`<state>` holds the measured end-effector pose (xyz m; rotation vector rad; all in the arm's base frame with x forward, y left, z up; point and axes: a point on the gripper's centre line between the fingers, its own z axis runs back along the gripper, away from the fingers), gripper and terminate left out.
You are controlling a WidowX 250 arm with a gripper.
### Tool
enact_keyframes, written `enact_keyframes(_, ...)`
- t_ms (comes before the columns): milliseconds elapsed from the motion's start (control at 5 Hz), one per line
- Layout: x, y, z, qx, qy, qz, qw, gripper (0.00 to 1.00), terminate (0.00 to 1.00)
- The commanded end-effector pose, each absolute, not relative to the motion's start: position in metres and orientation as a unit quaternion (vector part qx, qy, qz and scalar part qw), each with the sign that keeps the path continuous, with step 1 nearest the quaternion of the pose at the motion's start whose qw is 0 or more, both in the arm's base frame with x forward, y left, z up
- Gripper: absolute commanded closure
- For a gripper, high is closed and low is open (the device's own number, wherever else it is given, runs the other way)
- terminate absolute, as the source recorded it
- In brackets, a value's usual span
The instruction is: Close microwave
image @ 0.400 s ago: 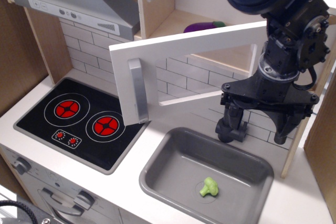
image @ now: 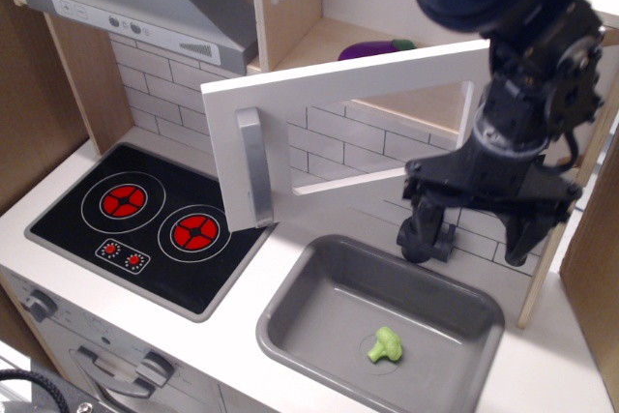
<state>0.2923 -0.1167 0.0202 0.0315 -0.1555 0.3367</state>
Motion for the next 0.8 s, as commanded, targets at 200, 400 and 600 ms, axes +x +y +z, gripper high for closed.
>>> enact_keyframes(200,0.299,-0.064,0.041,-0.019,-0.14,0.167,0.976,0.0,0.0)
enact_keyframes(400,0.309,-0.042,0.05,-0.044,-0.155,0.174,0.971,0.0,0.0)
enact_keyframes(600,0.321,-0.03,0.055,-0.049,-0.175,0.169,0.969,0.0,0.0)
